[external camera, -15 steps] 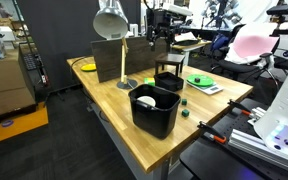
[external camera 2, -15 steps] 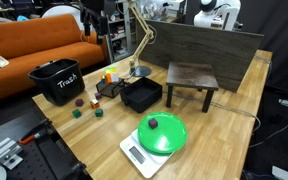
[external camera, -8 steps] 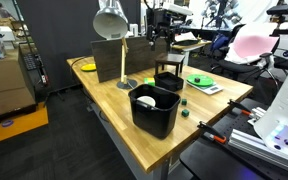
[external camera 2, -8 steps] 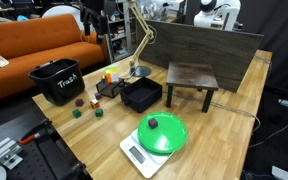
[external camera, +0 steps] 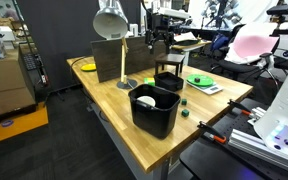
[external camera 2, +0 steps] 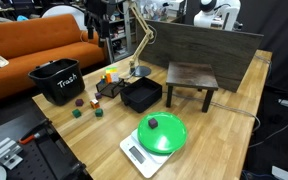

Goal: Take the rubik's cube from the black basket and put it on the table

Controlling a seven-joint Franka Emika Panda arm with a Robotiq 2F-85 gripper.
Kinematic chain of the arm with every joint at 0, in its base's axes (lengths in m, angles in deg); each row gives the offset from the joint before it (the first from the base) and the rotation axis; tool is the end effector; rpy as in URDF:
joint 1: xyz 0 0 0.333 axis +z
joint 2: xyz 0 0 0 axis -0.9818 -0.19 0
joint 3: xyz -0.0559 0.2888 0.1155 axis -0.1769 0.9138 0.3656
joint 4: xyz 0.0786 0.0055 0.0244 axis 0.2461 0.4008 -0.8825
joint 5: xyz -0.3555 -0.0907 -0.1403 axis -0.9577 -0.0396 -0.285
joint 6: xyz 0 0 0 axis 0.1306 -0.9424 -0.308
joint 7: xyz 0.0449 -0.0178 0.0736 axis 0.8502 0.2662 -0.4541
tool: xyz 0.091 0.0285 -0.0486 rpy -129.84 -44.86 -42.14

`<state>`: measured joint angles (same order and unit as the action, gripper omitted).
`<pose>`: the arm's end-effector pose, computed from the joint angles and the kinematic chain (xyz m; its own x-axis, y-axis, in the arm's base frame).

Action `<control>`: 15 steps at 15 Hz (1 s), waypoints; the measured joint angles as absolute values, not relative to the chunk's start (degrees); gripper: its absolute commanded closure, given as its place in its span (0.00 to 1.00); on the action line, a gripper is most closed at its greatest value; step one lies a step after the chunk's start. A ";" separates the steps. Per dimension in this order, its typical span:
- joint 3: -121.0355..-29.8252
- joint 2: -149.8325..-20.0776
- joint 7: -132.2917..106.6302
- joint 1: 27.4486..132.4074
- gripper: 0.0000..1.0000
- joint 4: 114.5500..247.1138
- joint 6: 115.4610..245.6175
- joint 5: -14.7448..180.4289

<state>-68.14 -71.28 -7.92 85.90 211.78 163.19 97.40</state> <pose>0.5169 0.1040 0.3663 0.9789 -0.0806 -0.1879 -0.1073 -0.9848 -0.1363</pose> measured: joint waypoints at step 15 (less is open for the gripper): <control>-67.40 -81.58 4.25 86.72 0.00 204.08 162.96 96.21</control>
